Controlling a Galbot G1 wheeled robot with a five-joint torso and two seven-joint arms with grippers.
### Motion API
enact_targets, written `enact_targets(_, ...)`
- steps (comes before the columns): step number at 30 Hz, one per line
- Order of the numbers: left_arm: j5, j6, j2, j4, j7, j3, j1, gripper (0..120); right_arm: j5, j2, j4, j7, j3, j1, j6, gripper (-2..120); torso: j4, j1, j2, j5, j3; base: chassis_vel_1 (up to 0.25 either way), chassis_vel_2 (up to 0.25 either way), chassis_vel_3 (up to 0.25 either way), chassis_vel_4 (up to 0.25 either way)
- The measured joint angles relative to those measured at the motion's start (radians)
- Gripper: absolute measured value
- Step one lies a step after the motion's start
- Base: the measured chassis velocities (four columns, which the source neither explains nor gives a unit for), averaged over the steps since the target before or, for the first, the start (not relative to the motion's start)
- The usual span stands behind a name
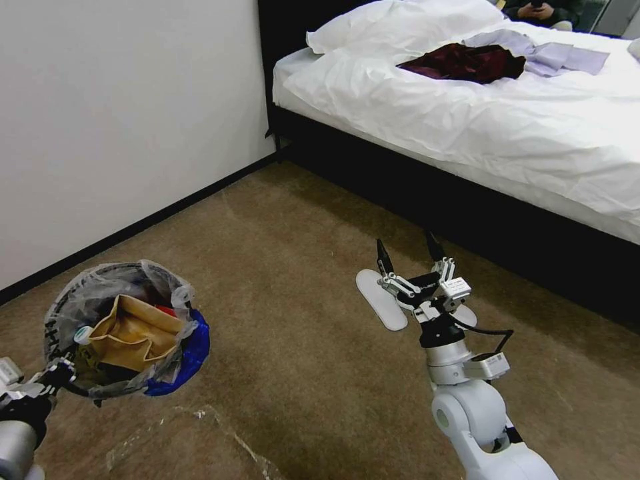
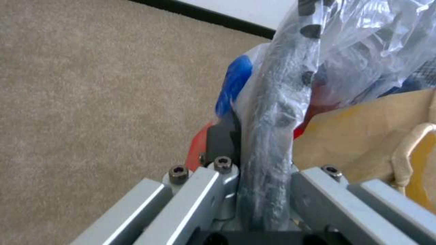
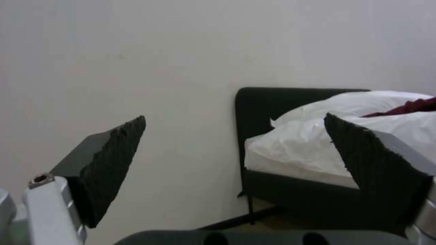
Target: Pick up the trash bin and place the garbage on the floor into it.
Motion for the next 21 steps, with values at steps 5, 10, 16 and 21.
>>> enact_targets(5,0.001,0.000,0.000,0.005,0.000,0.004,-0.005,0,0.000,0.001,-0.013,0.002,-0.003,0.009,0.000,100,-0.0001,0.000,0.000,0.0000,0.000,-0.011,0.008,0.007,-0.011)
enact_targets(10,0.001,0.000,0.009,0.023,0.000,0.003,-0.010,0,-0.002,0.005,-0.021,0.005,-0.008,0.009,-0.001,100,0.0000,0.000,0.000,0.0000,0.000,0.000,0.000,0.000,0.000)
enact_targets(16,-0.002,0.000,0.022,0.048,0.001,0.002,-0.019,0,-0.006,0.003,-0.026,0.030,-0.010,0.007,-0.017,100,-0.0001,0.000,0.000,-0.0001,0.000,0.000,0.000,0.000,0.000)
enact_targets(21,-0.001,0.000,0.021,0.053,0.015,0.011,-0.021,0,-0.063,0.005,-0.022,0.100,0.028,0.001,-0.053,100,0.0000,0.000,0.000,0.0003,0.000,0.000,0.000,0.000,0.000)
